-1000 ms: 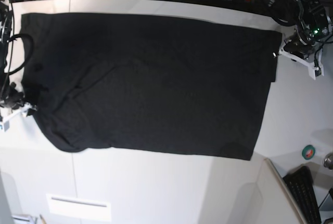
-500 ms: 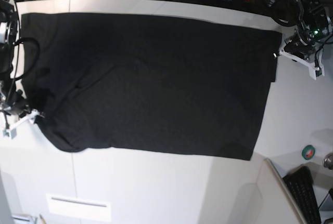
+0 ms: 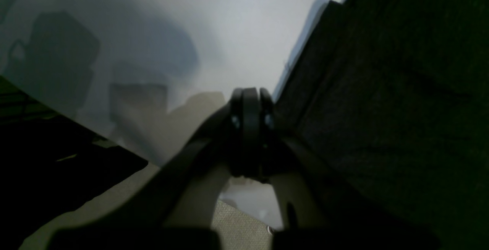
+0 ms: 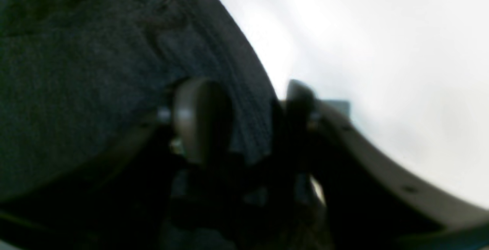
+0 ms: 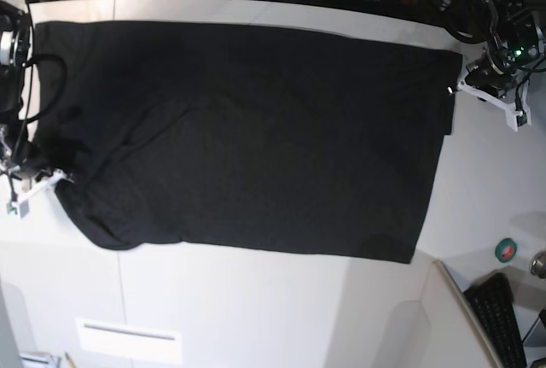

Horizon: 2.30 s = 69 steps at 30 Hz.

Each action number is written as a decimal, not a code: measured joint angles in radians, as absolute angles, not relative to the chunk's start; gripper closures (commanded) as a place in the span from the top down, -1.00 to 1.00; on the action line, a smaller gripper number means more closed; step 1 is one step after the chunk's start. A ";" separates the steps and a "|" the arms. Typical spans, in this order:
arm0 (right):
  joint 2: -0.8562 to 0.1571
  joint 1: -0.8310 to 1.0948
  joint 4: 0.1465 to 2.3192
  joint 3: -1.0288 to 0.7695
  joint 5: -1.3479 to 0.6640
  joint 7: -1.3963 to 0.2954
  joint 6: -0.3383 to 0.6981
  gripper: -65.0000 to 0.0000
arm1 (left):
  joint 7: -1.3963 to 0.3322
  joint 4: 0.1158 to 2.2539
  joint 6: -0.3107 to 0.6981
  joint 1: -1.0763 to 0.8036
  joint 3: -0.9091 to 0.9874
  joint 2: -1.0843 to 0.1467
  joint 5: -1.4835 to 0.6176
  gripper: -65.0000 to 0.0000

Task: Layout the t-shirt on the table in an organized manner, then fold the t-shirt properly
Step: 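Grasp the shirt side edge with the right gripper and pull outward, then drag the grasped shirt side along the table with the right gripper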

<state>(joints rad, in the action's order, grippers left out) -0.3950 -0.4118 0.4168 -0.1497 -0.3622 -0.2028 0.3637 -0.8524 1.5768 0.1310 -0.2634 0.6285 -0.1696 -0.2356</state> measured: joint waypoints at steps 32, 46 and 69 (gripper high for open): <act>-0.236 0.139 1.390 -0.389 -0.366 -0.568 0.363 -1.00 | -0.852 1.576 0.131 -0.264 0.628 -0.168 -0.235 -1.00; -0.173 0.249 1.458 -0.391 -0.362 -0.694 0.360 -0.82 | -0.852 1.576 0.131 -0.263 0.628 -0.169 -0.232 -1.00; -0.218 -0.396 0.885 -0.310 -0.193 -0.725 0.366 -0.03 | -0.852 1.574 0.131 -0.263 0.627 -0.170 -0.232 -1.00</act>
